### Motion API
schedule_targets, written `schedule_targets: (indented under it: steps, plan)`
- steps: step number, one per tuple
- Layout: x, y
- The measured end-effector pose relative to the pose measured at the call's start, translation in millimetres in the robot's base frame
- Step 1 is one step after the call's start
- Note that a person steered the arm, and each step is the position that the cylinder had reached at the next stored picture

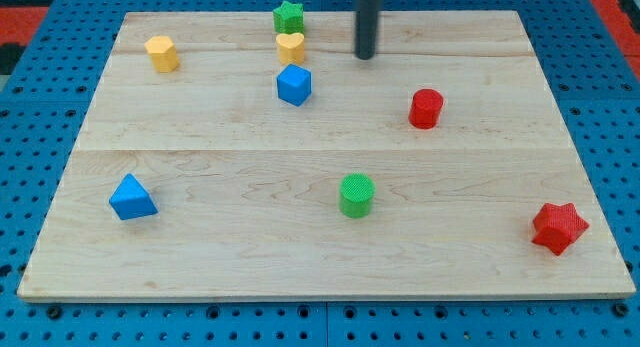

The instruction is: Push the red circle towards the bottom right

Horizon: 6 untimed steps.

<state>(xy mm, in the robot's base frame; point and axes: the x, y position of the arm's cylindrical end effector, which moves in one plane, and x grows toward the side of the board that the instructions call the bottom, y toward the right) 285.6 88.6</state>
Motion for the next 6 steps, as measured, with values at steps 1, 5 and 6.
schedule_targets:
  steps: [1,5,6]
  plan:
    - [42,40]
    - [96,96]
    - [116,101]
